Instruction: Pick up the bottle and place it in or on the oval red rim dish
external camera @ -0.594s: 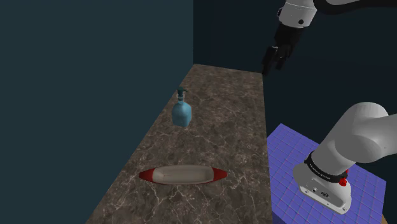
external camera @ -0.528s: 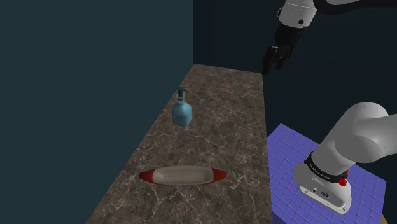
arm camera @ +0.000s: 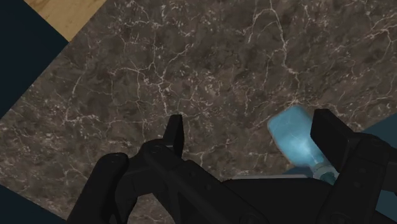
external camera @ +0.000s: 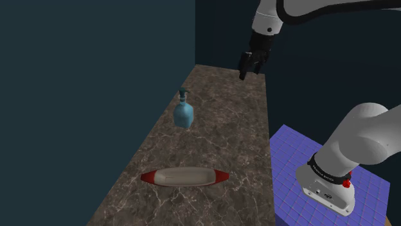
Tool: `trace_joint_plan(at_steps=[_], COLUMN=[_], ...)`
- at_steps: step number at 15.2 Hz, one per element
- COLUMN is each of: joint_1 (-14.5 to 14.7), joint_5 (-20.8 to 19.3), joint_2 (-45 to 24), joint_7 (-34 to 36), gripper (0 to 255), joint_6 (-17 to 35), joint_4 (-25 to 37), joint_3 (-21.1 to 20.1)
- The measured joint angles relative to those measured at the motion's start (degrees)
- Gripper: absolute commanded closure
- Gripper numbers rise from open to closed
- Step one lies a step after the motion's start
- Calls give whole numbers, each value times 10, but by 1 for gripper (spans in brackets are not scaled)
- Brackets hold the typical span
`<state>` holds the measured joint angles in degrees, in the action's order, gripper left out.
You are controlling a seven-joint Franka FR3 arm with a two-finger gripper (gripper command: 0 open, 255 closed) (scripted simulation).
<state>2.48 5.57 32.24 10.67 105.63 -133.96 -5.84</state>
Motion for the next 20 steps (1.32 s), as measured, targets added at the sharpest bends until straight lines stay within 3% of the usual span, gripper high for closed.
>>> trace_joint_plan(at_steps=[10, 20], joint_1=[15, 40], joint_5=[6, -27], joint_2=[-213, -433], joint_7=[48, 100], gripper=[0, 0], joint_6=[88, 110], joint_4=[131, 335], joint_3=[-47, -73])
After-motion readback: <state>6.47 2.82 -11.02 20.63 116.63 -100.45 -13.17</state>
